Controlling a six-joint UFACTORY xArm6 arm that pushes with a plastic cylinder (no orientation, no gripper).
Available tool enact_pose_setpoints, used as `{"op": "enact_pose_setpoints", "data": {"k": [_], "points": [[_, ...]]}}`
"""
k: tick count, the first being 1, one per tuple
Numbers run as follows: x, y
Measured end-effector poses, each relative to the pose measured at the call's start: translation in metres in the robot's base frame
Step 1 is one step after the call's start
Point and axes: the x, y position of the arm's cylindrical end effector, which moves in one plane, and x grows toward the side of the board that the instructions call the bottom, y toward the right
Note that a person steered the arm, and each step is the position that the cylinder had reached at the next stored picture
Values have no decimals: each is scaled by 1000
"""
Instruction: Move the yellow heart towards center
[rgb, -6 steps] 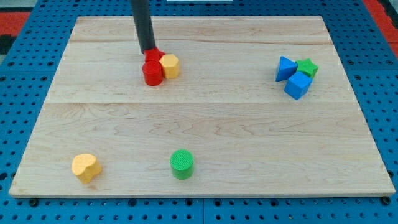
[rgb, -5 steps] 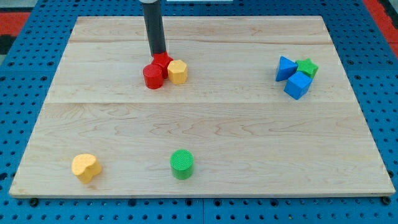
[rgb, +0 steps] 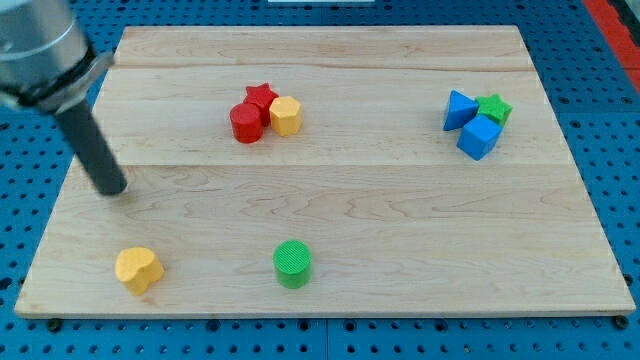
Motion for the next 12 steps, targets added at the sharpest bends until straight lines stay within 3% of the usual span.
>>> {"op": "enact_pose_setpoints", "data": {"k": [2,3,6,7,9,10,11,12], "points": [[94,-28],[112,-26],[98,82],[77,86],[102,108],[113,100],[86,78],[93,40]]}}
